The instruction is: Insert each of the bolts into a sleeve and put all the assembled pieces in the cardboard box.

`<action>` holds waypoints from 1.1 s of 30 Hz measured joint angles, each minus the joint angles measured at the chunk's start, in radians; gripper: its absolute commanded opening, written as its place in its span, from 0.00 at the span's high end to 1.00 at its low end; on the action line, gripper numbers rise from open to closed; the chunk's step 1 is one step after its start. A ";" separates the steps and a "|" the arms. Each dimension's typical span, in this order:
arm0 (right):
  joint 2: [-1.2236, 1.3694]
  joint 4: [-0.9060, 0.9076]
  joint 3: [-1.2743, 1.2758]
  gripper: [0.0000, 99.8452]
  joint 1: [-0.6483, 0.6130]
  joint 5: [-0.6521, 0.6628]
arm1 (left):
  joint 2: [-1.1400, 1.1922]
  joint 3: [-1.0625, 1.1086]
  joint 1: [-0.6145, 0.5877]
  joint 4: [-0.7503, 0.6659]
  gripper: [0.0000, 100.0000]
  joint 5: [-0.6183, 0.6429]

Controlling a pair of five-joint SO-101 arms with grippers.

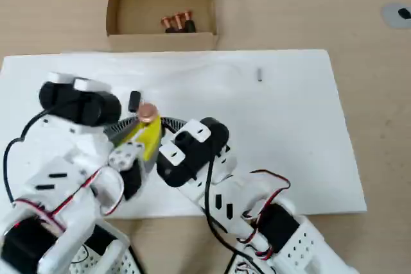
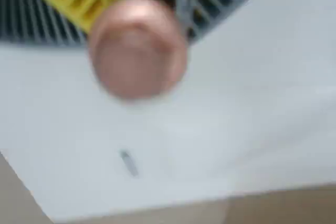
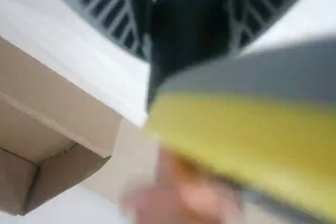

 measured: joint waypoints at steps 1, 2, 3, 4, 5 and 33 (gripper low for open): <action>0.000 0.000 0.000 0.99 0.000 0.000 | 0.000 -0.023 0.006 0.035 0.88 -0.012; 0.000 0.000 -0.002 0.99 0.002 -0.002 | 0.000 -0.041 0.014 0.072 0.88 -0.026; -0.002 -0.002 -0.003 0.99 0.002 -0.002 | 0.008 -0.064 0.021 0.106 0.87 -0.038; -0.003 -0.005 -0.003 0.99 0.002 0.000 | 0.009 -0.087 0.023 0.141 0.87 -0.048; -0.003 -0.006 -0.003 0.99 0.000 0.000 | 0.008 -0.117 0.023 0.178 0.87 -0.057; 0.984 -0.445 -0.661 0.99 0.365 0.000 | -0.002 -0.196 -0.446 0.471 0.88 -0.288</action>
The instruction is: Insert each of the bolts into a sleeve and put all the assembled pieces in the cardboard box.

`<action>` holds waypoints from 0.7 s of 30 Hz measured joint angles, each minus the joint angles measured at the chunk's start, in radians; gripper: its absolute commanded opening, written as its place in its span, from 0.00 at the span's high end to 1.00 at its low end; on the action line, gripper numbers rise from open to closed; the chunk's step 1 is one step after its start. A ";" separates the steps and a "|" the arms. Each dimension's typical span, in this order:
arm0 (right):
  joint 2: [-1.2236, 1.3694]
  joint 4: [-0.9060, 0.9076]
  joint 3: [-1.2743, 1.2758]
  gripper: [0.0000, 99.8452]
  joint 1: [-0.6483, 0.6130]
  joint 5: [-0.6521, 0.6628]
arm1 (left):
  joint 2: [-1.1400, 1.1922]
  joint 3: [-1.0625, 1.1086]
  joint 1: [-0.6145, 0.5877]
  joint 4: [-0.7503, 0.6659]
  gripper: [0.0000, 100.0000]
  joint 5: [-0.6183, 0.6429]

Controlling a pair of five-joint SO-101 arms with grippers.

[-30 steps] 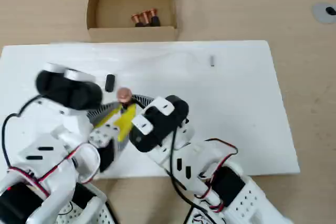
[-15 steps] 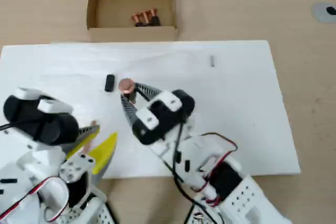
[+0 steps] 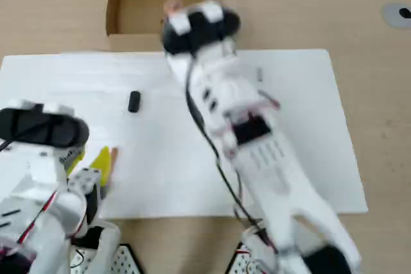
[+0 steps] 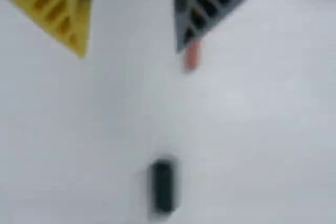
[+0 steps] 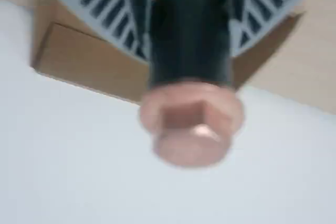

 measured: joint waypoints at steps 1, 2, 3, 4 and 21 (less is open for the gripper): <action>0.084 -0.002 -0.064 0.99 0.014 0.000 | 0.002 0.025 -0.029 -0.006 0.88 -0.006; 0.166 -0.002 -0.133 0.99 0.029 0.000 | 0.003 0.041 -0.052 -0.021 0.88 -0.011; 0.255 -0.003 -0.203 0.99 0.043 0.000 | 0.003 0.061 -0.071 -0.032 0.88 -0.012; 0.338 -0.005 -0.272 0.99 0.057 0.000 | 0.003 0.084 -0.080 -0.046 0.88 -0.012; 1.590 0.209 -1.622 0.99 0.158 0.008 | 0.473 0.298 -0.091 -0.264 0.88 -0.014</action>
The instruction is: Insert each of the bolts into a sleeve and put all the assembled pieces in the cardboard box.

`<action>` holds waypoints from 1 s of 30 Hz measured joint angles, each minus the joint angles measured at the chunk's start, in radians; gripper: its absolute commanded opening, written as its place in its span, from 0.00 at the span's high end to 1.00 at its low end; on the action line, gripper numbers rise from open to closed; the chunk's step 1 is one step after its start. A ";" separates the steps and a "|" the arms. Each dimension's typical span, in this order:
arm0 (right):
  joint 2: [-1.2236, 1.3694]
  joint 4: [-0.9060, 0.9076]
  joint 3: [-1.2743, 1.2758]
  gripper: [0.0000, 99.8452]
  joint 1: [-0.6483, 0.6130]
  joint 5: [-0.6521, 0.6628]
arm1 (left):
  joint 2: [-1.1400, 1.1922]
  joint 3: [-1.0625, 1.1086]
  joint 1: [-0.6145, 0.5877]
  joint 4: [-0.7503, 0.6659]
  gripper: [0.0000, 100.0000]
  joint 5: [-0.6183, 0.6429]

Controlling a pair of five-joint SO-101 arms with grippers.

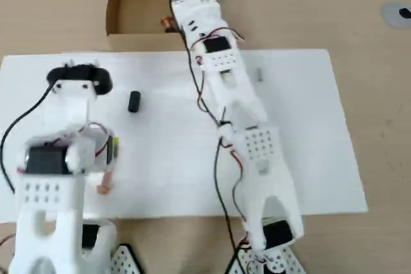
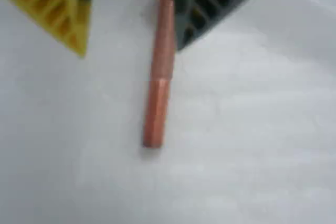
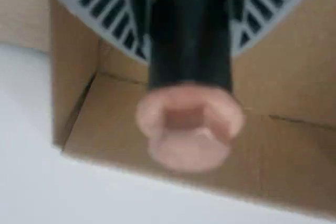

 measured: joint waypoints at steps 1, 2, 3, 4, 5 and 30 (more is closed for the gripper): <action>0.052 0.015 -0.071 0.99 0.000 0.014 | 0.041 0.000 0.000 0.000 0.88 0.000; 0.101 0.029 -0.137 0.98 0.000 0.037 | 0.081 0.000 0.000 0.000 0.88 0.000; 0.149 0.046 -0.199 0.97 0.000 0.057 | 0.121 -0.002 0.000 0.000 0.88 0.000; 0.192 0.060 -0.255 0.94 0.000 0.077 | 0.161 -0.009 0.000 0.000 0.88 0.000; 0.232 0.075 -0.302 0.91 0.000 0.091 | 0.201 -0.021 0.000 0.002 0.88 0.000; 0.319 0.236 -0.494 0.83 0.049 0.114 | 0.669 -0.285 -0.014 0.261 0.88 -0.037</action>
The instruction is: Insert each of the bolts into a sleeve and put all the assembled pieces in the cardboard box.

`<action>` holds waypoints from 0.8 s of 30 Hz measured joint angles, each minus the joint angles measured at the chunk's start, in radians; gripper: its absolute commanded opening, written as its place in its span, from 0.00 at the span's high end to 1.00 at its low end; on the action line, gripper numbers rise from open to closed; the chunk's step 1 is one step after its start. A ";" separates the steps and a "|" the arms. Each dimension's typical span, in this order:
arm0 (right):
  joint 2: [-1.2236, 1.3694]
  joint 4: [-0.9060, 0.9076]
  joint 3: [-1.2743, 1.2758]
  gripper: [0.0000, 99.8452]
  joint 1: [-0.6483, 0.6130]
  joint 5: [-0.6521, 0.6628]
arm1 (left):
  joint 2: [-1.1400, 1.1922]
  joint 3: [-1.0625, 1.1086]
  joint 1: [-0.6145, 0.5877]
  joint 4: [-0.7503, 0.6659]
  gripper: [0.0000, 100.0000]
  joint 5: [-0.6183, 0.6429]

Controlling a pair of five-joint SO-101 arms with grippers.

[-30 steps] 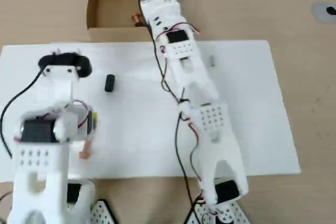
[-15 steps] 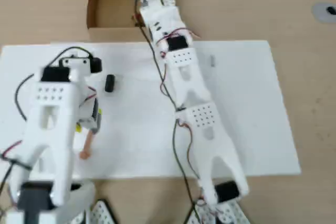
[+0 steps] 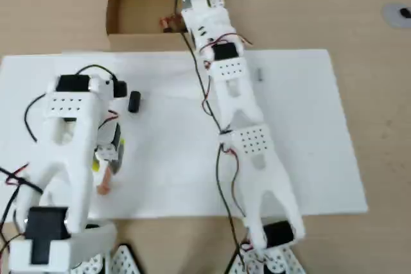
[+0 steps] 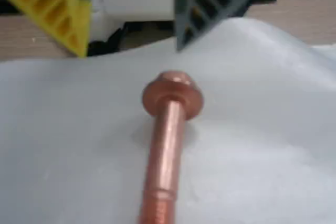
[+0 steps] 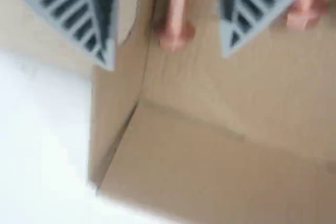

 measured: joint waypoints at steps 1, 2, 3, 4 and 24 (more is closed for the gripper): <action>0.000 0.017 -0.011 0.83 0.000 0.000 | 0.002 0.002 -0.002 0.000 0.88 -0.008; 0.000 0.041 -0.026 0.83 0.000 0.000 | 0.003 0.005 -0.002 0.000 0.88 -0.023; 0.000 0.069 -0.044 0.83 0.000 0.000 | 0.003 0.014 -0.002 0.000 0.88 -0.046; 0.000 0.101 -0.068 0.83 0.000 0.000 | 0.003 0.029 -0.002 0.000 0.88 -0.077; -0.224 0.509 -0.097 0.83 0.098 0.000 | 0.003 0.103 -0.132 0.000 0.88 -0.419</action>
